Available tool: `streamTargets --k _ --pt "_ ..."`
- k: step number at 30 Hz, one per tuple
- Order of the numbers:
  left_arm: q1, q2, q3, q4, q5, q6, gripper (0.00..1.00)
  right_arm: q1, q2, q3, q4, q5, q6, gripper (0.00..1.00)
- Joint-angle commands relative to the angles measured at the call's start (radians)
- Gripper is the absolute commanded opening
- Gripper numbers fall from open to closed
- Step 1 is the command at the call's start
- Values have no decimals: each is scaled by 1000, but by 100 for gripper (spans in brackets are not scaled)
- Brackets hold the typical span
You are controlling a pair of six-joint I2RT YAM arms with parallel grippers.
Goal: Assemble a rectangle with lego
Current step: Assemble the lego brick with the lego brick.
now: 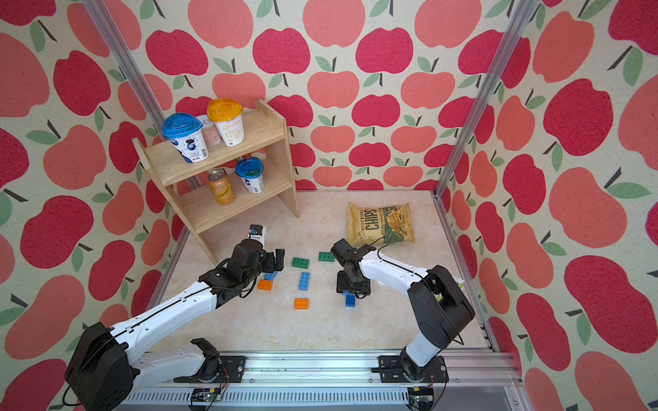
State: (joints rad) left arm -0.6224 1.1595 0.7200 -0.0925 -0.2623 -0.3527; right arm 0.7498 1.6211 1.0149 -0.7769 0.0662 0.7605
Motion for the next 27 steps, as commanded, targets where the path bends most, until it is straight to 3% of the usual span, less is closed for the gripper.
streamTargets --k 1,16,27 --pt "6 -1 22 11 -7 3 97 -9 43 -33 -16 -5 1 28" --pt "6 1 24 10 -6 1 97 -30 178 -92 -37 -87 39 16" --pt "7 -15 17 5 -9 2 97 -60 269 -46 -87 -41 -11 7"
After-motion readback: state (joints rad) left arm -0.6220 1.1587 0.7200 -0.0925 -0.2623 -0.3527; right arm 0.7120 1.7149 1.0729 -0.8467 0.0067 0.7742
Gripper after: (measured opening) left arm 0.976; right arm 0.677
